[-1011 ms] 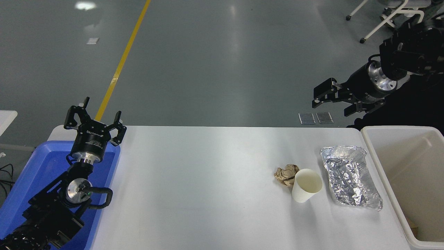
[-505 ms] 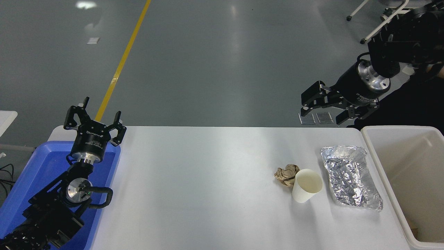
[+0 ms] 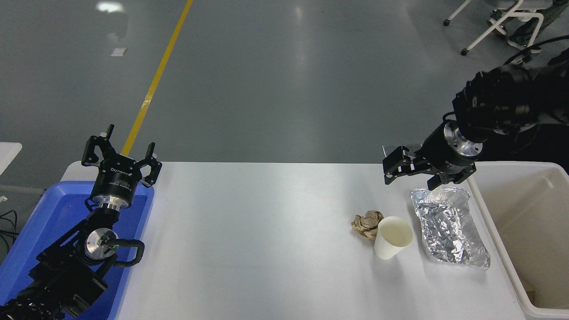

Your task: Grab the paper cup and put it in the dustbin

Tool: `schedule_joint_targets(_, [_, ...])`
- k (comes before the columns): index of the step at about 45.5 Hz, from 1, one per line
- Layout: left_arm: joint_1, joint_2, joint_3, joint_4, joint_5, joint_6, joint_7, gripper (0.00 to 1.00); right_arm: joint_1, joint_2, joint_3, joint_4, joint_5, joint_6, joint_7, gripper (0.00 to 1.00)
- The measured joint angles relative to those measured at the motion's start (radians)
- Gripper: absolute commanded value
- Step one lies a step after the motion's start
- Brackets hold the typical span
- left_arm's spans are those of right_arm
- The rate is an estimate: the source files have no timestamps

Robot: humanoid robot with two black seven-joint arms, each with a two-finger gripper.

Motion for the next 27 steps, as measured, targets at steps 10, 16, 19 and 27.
schedule_joint_targets(10, [0.000, 0.000, 0.000, 0.000, 0.000, 0.000, 0.000, 0.98, -0.097, 0.011, -0.005, -0.003, -0.006, -0.106, 0.000, 0.99])
schedule_joint_targets(16, [0.001, 0.000, 0.000, 0.000, 0.000, 0.000, 0.000, 0.98, -0.144, 0.014, -0.015, -0.010, -0.022, -0.161, 0.001, 0.99])
schedule_joint_targets(19, [0.001, 0.000, 0.000, 0.000, 0.000, 0.000, 0.000, 0.98, -0.166, 0.014, -0.018, -0.013, -0.033, -0.187, 0.001, 0.99])
schedule_joint_targets(27, [0.001, 0.000, 0.000, 0.000, 0.000, 0.000, 0.000, 0.98, -0.215, 0.012, -0.022, -0.021, -0.046, -0.254, 0.002, 0.96])
